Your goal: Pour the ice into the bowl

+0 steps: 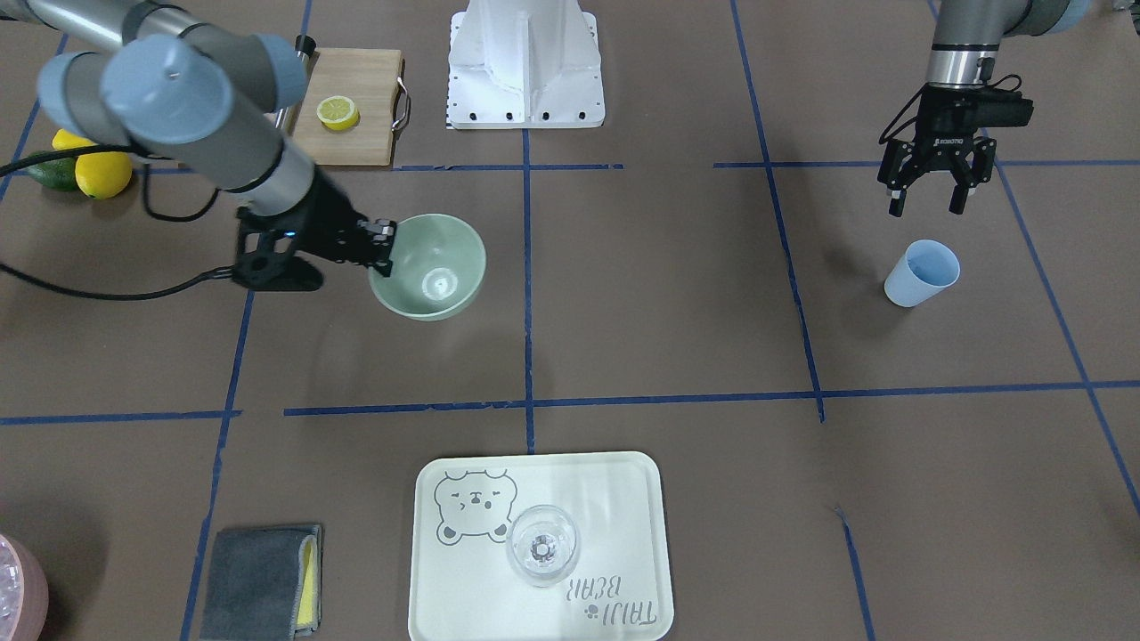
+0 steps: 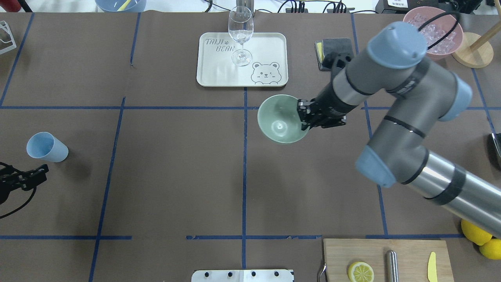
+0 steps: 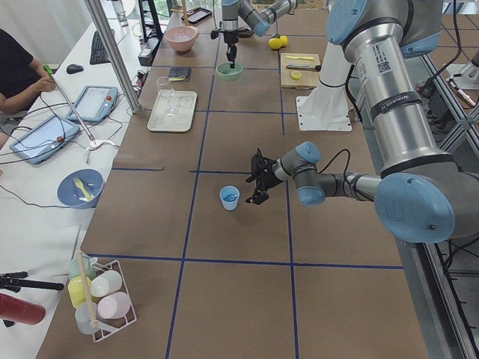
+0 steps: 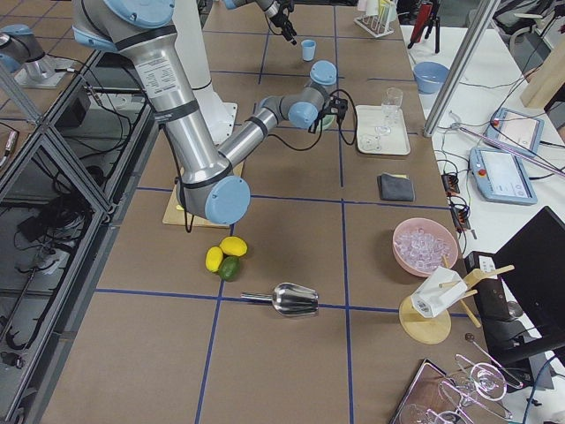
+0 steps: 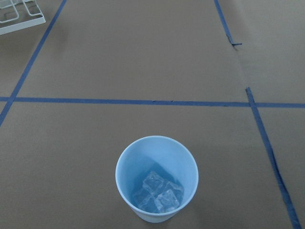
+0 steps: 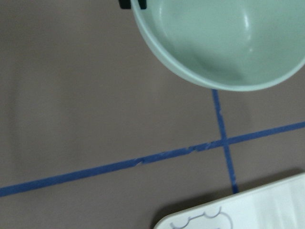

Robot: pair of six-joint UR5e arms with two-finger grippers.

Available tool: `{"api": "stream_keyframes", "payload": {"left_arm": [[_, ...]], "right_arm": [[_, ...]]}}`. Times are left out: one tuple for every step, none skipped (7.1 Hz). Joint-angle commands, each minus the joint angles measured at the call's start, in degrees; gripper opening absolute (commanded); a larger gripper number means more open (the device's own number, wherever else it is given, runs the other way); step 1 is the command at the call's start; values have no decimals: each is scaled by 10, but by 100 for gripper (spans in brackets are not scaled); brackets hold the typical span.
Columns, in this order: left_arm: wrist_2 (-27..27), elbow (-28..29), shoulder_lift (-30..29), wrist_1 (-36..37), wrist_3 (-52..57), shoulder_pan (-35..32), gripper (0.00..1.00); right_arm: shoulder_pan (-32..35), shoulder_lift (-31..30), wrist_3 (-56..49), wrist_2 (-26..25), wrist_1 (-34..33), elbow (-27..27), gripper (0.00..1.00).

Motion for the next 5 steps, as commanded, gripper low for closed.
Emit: {"api": "stream_keyframes", "payload": {"left_arm": [[35, 27, -29, 0, -18, 20, 100], [54, 57, -59, 0, -18, 20, 100], [57, 69, -66, 0, -18, 21, 100], [73, 71, -67, 0, -17, 21, 100], [74, 72, -67, 0, -16, 20, 100]], "right_arm": [[-86, 133, 49, -89, -49, -75, 0], [-102, 214, 53, -107, -47, -174, 0], [-113, 264, 48, -129, -42, -254, 0], [-124, 279, 48, -157, -6, -292, 0], [-128, 300, 48, -162, 17, -337, 0]]}}
